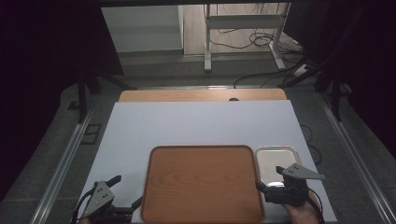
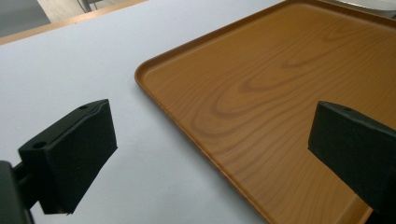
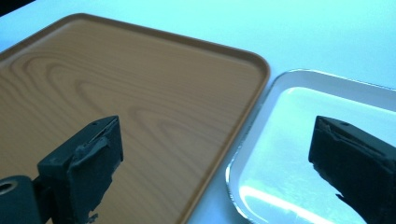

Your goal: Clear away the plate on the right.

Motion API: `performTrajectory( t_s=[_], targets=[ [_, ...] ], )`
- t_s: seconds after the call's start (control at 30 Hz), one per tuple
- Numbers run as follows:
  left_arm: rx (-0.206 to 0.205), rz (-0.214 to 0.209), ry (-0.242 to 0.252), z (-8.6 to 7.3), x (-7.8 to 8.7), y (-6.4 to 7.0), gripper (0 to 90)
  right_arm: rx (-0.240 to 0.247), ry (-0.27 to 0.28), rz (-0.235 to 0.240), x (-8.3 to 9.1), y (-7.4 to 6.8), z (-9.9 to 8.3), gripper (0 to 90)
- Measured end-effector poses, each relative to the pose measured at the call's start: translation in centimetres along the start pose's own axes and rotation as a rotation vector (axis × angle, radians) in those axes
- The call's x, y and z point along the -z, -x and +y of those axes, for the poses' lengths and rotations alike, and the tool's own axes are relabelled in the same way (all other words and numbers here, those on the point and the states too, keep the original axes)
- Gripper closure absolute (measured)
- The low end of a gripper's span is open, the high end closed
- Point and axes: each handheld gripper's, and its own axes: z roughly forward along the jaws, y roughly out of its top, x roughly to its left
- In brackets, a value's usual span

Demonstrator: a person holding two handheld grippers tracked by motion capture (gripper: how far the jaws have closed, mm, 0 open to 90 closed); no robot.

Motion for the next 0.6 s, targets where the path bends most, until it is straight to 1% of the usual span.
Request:
performTrajectory(
  t_s=[0.07, 0.43, 0.53, 0.6],
  targets=[
    [0.000, 0.000, 0.000, 0.0, 0.0, 0.0, 0.8, -0.010, -0.001, -0.005, 0.0, 0.3, 0.0, 3.5],
    [-0.002, 0.001, 0.000, 0.0, 0.0, 0.0, 0.8, 0.001, -0.009, -0.044, -0.4, 1.3, 0.4, 3.7],
    [-0.003, 0.001, -0.001, 0.0, 0.0, 0.0, 0.8, -0.008, -0.017, -0.054, -0.5, 1.7, 0.4, 3.9],
    [-0.004, 0.001, -0.001, 0.0, 0.0, 0.0, 0.8, -0.022, -0.019, -0.057, -0.5, 2.0, 0.4, 3.9]
  ],
)
